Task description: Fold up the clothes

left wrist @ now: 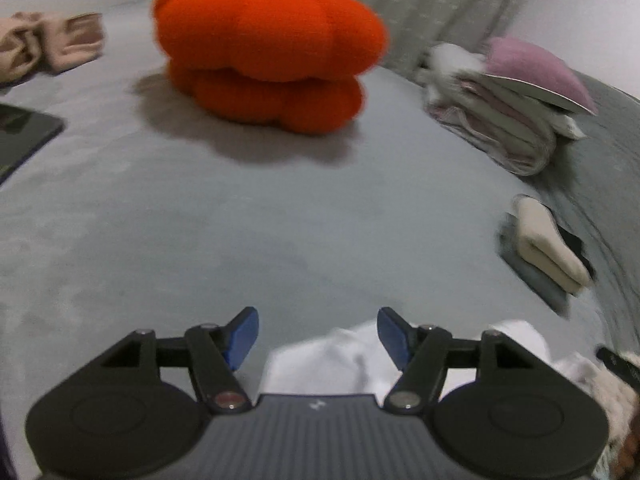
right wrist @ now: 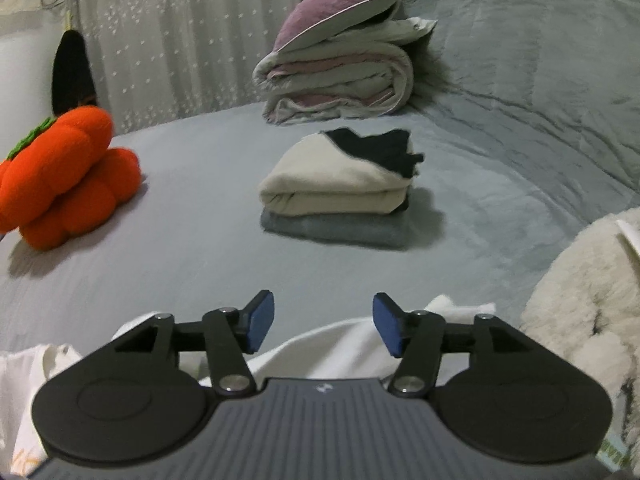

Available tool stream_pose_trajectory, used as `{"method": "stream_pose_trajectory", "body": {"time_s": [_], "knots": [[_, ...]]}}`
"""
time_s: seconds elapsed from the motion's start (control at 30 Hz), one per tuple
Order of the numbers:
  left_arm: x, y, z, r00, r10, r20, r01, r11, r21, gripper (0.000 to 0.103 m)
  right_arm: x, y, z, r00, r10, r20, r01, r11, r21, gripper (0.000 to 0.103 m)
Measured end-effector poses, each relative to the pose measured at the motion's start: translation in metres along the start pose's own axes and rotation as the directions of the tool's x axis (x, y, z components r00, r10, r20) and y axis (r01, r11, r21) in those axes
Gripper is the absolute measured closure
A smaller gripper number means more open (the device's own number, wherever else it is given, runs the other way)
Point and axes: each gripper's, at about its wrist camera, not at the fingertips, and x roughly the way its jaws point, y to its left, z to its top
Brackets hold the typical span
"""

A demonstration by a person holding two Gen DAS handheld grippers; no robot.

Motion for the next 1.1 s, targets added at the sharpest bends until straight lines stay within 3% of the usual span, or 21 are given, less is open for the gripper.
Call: {"method": "stream_pose_trajectory", "body": {"time_s": [0.27, 0.5, 0.67, 0.83, 1.1], "knots": [[0.027, 0.032, 0.008, 0.995, 0.057, -0.086, -0.065, 0.994, -0.091, 0.036, 0.007, 0.008, -0.015, 0.992, 0.083, -0.091, -0.08, 0.996, 0.034, 0.042], [0.047, 0.036, 0.006, 0.988, -0.005, -0.153, -0.023, 0.984, -0.179, 0.041, 0.012, 0.012, -0.022, 0.989, 0.081, -0.126, -0.077, 0.996, 0.035, 0.042], [0.056, 0.028, 0.001, 0.988, -0.025, -0.154, 0.001, 0.988, -0.152, 0.043, 0.011, 0.014, -0.023, 0.985, 0.1, -0.138, -0.096, 0.995, 0.033, 0.042], [0.06, 0.021, -0.001, 0.979, -0.099, -0.181, 0.068, 0.983, -0.169, 0.045, 0.011, 0.019, -0.027, 0.982, 0.114, -0.153, -0.113, 0.993, 0.019, 0.042], [0.059, 0.022, -0.01, 0.977, -0.057, -0.204, 0.031, 0.991, -0.128, 0.049, 0.013, 0.027, -0.028, 0.982, 0.122, -0.147, -0.125, 0.992, -0.017, 0.042]]}}
